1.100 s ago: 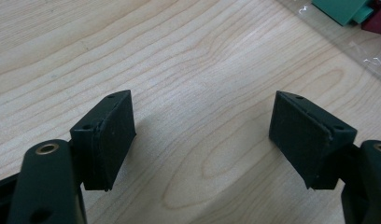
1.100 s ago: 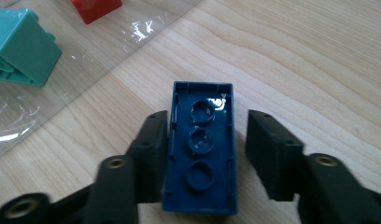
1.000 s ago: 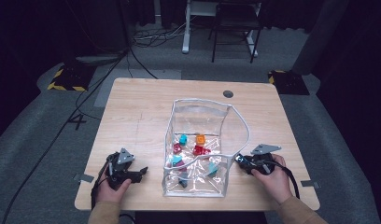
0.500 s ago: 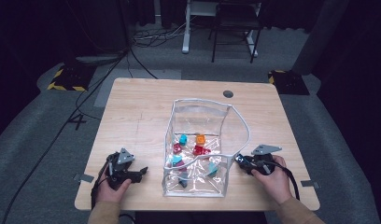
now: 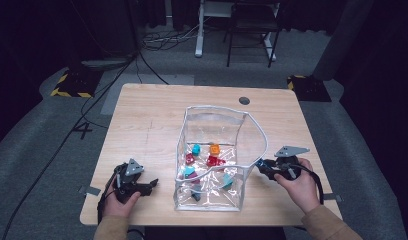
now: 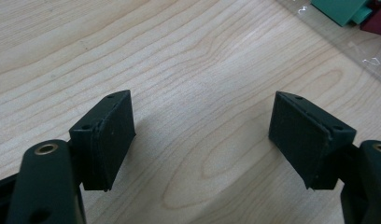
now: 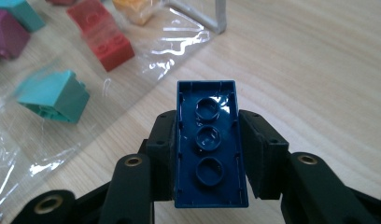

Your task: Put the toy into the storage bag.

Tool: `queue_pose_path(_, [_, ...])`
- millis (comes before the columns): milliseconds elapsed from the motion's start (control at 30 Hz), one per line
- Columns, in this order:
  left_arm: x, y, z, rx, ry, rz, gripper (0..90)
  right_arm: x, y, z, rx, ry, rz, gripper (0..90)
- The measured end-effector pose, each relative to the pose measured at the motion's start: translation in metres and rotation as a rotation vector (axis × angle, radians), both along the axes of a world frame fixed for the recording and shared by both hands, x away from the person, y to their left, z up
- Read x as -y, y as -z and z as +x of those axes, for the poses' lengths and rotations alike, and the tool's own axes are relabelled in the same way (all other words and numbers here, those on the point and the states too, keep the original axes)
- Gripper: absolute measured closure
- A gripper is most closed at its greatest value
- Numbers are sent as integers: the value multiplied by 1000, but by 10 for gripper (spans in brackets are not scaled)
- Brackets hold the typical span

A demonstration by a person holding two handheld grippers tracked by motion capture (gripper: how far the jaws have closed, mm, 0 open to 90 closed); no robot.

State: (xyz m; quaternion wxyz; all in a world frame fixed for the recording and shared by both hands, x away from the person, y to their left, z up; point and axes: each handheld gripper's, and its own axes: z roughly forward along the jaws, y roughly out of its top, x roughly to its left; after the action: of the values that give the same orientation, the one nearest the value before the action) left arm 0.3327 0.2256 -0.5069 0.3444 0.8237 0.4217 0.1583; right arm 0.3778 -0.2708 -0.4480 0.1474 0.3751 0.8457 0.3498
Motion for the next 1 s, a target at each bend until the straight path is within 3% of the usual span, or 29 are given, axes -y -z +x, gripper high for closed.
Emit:
queue_pose_path(333, [0,0,0,0,0,0,228,9,-38,4,15,3,43,595])
queue_pose_path(667, [0,0,0,-1,0,-1,229,18,-86,8,66,12,101,595])
queue_pose_path(1000, [0,0,0,0,0,-1,229,21,-121,9,111,9,145,595])
